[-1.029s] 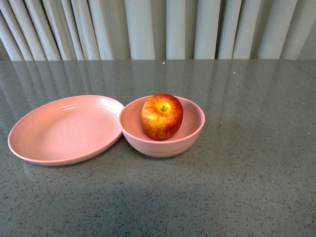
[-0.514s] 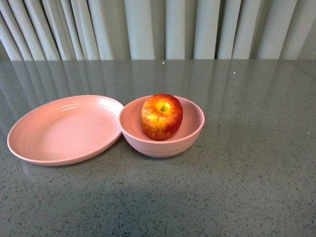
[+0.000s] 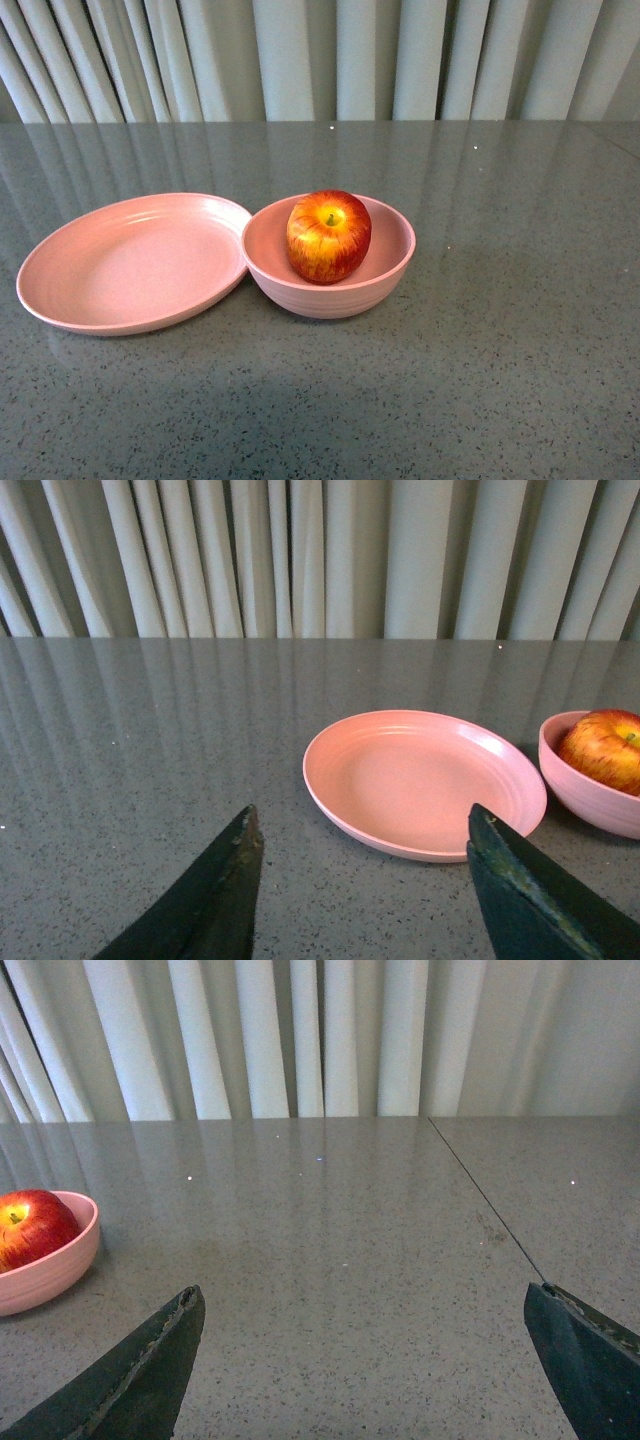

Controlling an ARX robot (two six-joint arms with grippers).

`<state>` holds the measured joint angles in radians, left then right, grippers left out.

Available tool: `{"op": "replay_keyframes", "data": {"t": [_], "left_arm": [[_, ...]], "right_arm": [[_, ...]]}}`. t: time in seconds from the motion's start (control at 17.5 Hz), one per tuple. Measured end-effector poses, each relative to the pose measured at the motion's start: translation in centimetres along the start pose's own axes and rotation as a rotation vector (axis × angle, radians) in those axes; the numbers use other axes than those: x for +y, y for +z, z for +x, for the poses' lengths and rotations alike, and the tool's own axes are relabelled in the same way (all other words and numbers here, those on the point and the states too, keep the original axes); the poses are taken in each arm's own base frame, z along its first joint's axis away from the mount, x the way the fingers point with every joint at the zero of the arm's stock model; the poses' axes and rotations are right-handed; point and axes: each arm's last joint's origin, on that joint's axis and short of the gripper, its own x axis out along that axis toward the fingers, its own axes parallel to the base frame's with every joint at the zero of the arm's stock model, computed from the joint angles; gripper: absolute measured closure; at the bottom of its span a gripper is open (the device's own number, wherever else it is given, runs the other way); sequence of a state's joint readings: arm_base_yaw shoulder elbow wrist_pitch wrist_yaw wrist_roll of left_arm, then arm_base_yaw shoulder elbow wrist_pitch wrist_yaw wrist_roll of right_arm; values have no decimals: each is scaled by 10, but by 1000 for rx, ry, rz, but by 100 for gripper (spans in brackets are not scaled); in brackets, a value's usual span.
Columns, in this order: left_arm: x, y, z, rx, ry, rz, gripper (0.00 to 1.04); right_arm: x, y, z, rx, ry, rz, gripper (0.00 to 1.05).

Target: Move apple from plate to bowl

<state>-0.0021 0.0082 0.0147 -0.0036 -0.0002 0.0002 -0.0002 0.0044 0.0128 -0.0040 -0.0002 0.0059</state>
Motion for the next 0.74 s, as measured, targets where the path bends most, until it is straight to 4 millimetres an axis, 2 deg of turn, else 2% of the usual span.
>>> {"op": "replay_keyframes", "data": {"t": [0.06,0.23,0.74], "left_arm": [[0,0,0,0,0,0,31],[0,0,0,0,0,0,6],[0,0,0,0,0,0,7]], "right_arm": [[0,0,0,0,0,0,7],[0,0,0,0,0,0,7],[0,0,0,0,0,0,7]]}}
